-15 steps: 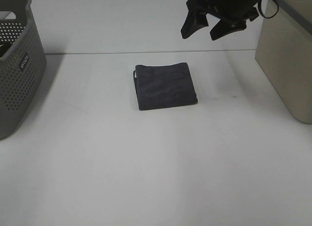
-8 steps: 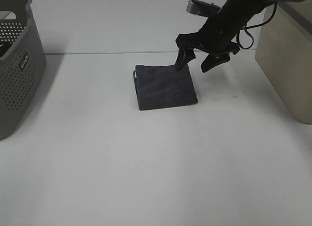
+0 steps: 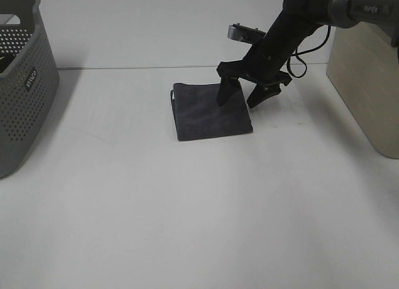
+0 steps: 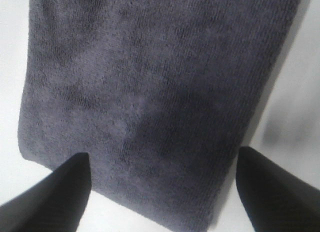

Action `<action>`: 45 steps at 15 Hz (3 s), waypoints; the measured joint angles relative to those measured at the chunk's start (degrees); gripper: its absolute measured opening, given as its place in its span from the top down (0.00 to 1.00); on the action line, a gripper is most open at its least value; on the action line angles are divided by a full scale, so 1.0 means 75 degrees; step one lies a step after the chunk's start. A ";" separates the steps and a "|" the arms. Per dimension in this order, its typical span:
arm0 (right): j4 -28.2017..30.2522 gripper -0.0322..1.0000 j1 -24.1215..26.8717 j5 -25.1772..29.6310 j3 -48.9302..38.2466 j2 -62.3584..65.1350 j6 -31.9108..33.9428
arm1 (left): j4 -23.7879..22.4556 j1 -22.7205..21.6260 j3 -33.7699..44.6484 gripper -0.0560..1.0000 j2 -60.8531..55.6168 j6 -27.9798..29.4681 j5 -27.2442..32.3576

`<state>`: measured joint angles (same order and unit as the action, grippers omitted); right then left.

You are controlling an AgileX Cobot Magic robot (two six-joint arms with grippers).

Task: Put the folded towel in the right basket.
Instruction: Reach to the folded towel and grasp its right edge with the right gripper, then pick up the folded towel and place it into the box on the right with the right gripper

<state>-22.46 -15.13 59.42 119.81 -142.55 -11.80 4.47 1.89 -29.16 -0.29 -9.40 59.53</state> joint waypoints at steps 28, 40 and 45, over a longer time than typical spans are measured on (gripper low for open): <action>-0.1352 0.93 0.0581 0.0497 0.0581 0.0779 -0.0665 | 0.0000 0.0000 0.0000 0.01 0.0000 0.0000 0.0000; 0.1383 0.93 0.2338 0.0604 0.0581 0.4370 0.0397 | 0.0000 0.0000 0.0000 0.01 0.0000 0.0000 0.0000; 0.1421 0.93 0.3988 0.0703 0.0581 0.4416 0.0764 | 0.0000 0.0000 0.0000 0.01 0.0000 0.0000 0.0000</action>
<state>-11.80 14.78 64.69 124.16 -109.43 -6.07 4.47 1.89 -29.16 -0.29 -9.40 59.53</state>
